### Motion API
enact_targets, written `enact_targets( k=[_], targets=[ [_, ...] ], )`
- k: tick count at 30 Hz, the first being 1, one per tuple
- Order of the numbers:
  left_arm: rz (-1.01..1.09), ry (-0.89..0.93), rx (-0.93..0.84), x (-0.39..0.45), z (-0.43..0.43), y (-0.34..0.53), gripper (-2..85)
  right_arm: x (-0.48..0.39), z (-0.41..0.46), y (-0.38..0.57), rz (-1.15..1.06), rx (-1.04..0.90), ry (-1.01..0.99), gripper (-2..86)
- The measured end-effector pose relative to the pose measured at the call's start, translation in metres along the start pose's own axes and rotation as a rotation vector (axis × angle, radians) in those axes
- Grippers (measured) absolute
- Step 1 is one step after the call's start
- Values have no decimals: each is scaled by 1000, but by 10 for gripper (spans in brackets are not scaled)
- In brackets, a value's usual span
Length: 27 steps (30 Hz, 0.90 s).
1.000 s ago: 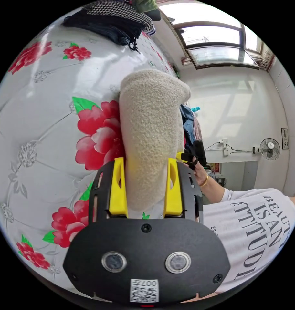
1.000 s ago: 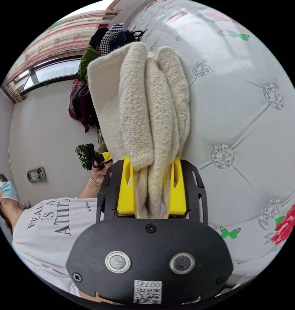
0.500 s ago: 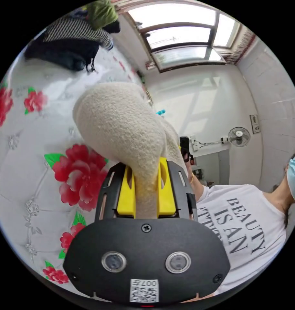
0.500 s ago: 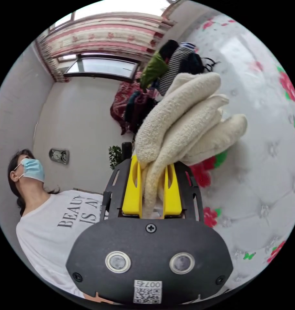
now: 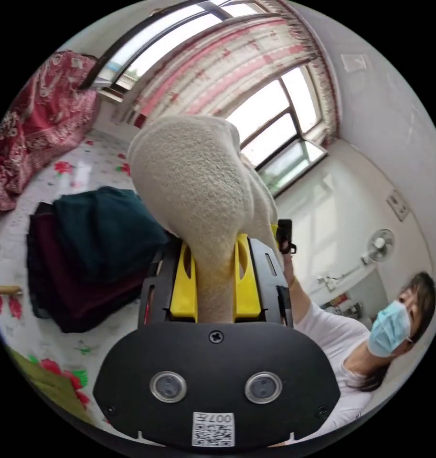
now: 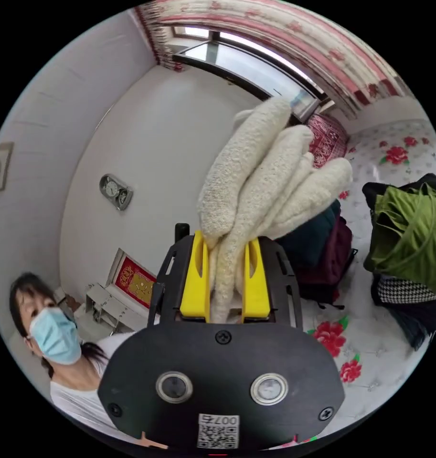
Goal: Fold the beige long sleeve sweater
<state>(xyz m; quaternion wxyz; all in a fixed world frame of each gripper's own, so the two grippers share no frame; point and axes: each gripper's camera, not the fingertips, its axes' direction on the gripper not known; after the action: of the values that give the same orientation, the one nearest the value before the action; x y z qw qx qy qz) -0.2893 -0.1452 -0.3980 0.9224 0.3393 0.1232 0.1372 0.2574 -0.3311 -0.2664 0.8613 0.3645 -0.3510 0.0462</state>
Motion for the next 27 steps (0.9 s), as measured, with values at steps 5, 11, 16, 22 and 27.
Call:
enact_targets(
  k=[5,11,16,22,27],
  targets=[
    [-125,-418,-119,-85,45,20,145,134,126,-12,250,-139,177,85],
    [6,-273,12,-85,49,65,154,120,99,8,100,-33,147,82],
    [231,-512,88,-11,54,149,126,78,53,81,-71,-159,449,74],
    [249,-487,-214,23,168,293,122,115,-20,308,259,-476,839,62],
    [278,-382,-586,103,306,445,87,86,-71,463,444,-752,978,56]
  ],
)
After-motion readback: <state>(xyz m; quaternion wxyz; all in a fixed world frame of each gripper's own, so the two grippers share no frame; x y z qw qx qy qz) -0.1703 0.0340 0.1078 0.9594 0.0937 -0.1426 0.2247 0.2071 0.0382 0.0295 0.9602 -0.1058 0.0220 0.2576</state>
